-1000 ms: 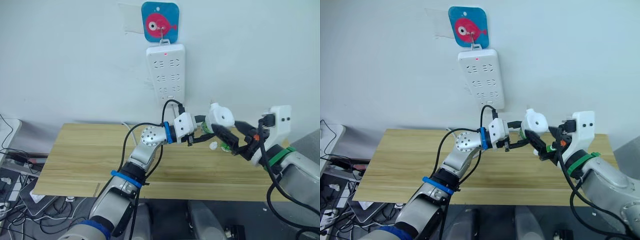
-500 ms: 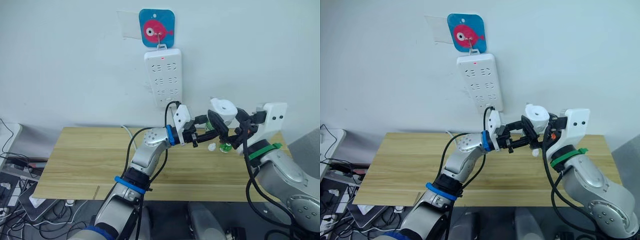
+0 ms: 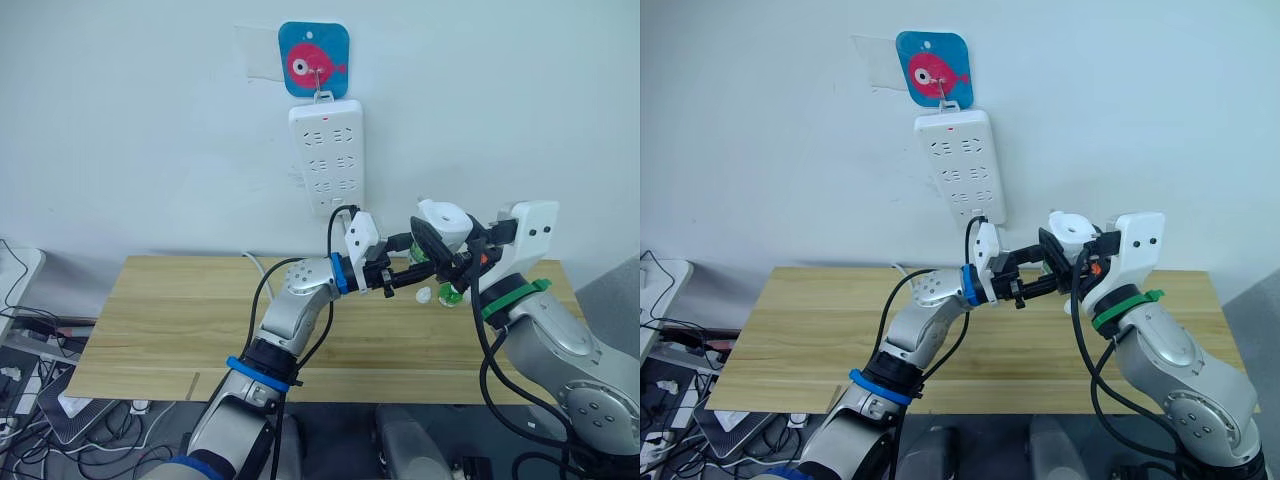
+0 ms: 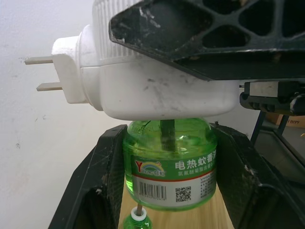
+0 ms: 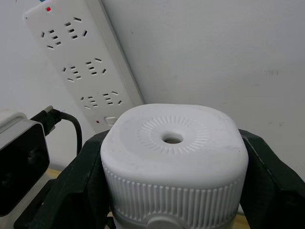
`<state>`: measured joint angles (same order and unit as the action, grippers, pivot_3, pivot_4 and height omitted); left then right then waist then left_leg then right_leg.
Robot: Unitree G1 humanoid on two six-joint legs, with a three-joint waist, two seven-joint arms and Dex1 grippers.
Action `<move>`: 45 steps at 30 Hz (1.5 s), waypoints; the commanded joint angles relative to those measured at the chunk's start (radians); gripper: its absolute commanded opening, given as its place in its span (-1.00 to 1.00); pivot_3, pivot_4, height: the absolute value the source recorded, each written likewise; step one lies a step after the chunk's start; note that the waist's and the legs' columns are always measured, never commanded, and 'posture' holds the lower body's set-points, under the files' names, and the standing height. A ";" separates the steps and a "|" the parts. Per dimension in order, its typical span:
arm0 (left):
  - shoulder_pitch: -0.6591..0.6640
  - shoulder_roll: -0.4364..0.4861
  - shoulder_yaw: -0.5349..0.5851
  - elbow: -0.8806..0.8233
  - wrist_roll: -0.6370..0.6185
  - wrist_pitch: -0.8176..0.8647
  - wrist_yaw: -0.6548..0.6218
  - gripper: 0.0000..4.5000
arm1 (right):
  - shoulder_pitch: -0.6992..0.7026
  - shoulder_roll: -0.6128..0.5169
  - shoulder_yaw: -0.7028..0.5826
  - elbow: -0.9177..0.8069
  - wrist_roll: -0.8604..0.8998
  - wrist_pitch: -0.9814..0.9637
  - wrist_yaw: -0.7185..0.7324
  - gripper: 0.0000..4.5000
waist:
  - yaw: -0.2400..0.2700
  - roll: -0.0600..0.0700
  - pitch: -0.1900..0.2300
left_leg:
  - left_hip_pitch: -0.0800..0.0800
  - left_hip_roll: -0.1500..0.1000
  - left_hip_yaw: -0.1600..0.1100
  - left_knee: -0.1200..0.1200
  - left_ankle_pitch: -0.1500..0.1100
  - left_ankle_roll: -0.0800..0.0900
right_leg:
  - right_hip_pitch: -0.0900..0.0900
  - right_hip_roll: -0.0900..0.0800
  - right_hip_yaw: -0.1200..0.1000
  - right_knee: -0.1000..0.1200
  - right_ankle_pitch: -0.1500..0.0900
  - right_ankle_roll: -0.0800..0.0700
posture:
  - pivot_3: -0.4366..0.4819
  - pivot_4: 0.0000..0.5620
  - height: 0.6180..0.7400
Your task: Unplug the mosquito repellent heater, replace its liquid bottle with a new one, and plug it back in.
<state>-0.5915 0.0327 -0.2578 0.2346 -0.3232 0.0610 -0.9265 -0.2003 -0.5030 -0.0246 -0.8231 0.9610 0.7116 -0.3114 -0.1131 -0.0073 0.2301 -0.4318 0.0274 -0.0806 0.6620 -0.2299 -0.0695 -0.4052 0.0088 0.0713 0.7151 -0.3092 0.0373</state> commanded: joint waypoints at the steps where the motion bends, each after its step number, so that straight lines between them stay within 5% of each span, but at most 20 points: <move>1: -0.006 0.004 0.021 -0.049 -0.021 -0.027 -0.024 0.44 | -0.013 0.014 -0.025 -0.008 -0.019 0.002 0.009 0.36 | 0.000 0.000 0.000 | 0.000 0.000 0.000 0.000 0.000 0.000 | 0.000 0.000 0.000 0.000 0.000 0.000 | -0.33 -0.42 1.00; 6: -0.057 0.081 0.084 0.000 -0.044 -0.028 -0.087 1.00 | -0.003 0.019 -0.051 0.019 -0.077 -0.011 0.041 0.36 | 0.001 0.000 -0.001 | 0.000 0.000 0.000 0.000 0.000 0.000 | 0.000 0.000 0.000 0.000 0.000 0.000 | -0.30 -0.43 1.00; 12: -0.049 0.226 0.159 -0.071 -0.118 0.105 -0.161 1.00 | 0.030 0.032 -0.066 0.032 -0.089 0.001 0.101 0.36 | 0.002 0.001 -0.004 | 0.000 0.001 0.000 -0.001 0.000 0.000 | 0.000 0.000 -0.001 0.000 0.000 0.000 | -0.23 -0.43 1.00; 17: 0.040 0.315 0.248 -0.238 -0.179 0.241 -0.071 1.00 | 0.012 0.033 -0.051 0.048 -0.122 0.003 0.156 0.36 | 0.007 0.001 -0.004 | 0.000 0.001 -0.001 -0.001 0.000 0.000 | 0.000 0.000 -0.001 0.000 0.000 0.000 | -0.16 -0.42 1.00; 22: 0.119 0.350 0.351 -0.323 -0.207 0.303 0.058 0.52 | -0.011 0.046 -0.039 0.067 -0.152 -0.003 0.209 0.36 | 0.020 0.001 -0.005 | 0.000 0.001 -0.001 -0.001 0.000 0.000 | 0.000 0.000 -0.001 0.000 0.000 0.000 | -0.07 -0.41 1.00; 24: 0.127 0.357 0.386 -0.317 -0.216 0.315 0.090 0.52 | -0.027 0.052 -0.032 0.073 -0.152 0.003 0.234 0.36 | 0.027 0.000 -0.006 | 0.001 0.001 -0.001 -0.001 0.000 0.000 | 0.000 0.000 -0.001 0.000 0.000 0.000 | -0.06 -0.42 1.00; 35: -0.096 0.416 0.368 0.135 -0.138 0.154 -0.109 0.52 | -0.113 0.087 0.034 0.100 -0.160 0.030 0.359 0.36 | 0.048 -0.002 -0.007 | 0.001 0.000 -0.001 -0.001 0.000 0.000 | 0.000 0.000 -0.002 0.000 0.000 -0.001 | -0.02 -0.39 1.00; 45: -0.393 0.370 0.325 0.581 -0.063 0.016 -0.333 0.52 | -0.022 0.096 0.028 0.107 -0.234 -0.009 0.424 0.36 | 0.053 -0.002 -0.007 | 0.000 0.000 -0.001 -0.001 0.000 0.000 | 0.000 0.000 -0.002 -0.002 0.000 -0.001 | -0.10 -0.39 1.00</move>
<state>-0.9447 0.4139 0.0727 0.7739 -0.4024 0.1202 -1.2254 -0.2159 -0.4112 0.0228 -0.6859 0.7334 0.7388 0.0946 -0.0602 -0.0090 0.2229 -0.4320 0.0271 -0.0813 0.6608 -0.2302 -0.0692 -0.4053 0.0086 0.0691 0.7135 -0.3095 0.0367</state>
